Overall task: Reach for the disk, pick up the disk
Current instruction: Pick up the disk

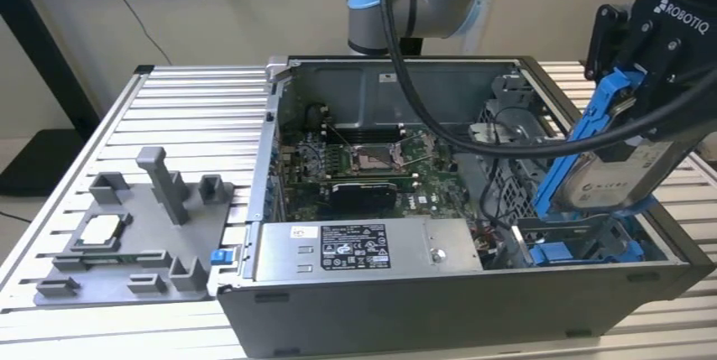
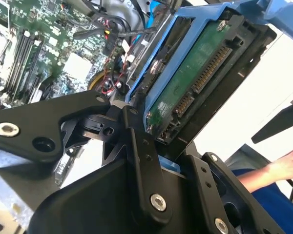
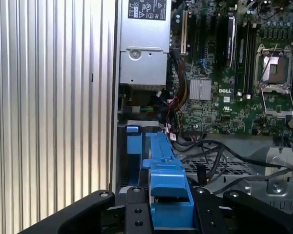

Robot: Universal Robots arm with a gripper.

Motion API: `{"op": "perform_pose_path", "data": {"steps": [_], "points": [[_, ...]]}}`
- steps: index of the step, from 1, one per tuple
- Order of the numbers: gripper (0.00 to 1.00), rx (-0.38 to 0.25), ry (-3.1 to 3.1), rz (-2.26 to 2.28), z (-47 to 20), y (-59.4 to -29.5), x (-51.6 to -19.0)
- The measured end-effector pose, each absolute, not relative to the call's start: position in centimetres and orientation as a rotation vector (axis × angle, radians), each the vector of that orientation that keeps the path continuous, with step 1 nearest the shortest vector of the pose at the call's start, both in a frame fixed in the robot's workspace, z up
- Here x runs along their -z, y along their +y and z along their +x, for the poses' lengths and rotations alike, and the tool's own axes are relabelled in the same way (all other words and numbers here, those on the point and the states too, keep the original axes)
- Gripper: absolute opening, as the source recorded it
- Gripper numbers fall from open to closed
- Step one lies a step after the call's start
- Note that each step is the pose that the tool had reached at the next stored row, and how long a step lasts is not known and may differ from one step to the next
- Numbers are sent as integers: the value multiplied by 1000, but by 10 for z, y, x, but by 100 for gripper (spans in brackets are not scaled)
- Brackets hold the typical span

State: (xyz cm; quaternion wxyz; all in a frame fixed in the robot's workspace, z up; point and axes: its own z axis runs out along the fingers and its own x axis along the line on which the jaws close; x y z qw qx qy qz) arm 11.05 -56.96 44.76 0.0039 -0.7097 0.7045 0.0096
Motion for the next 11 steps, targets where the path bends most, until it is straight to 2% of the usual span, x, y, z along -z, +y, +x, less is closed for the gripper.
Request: {"op": "perform_pose_path", "data": {"steps": [11], "points": [[0, -29, 2227, -2205, 111, -571, -448]]}}
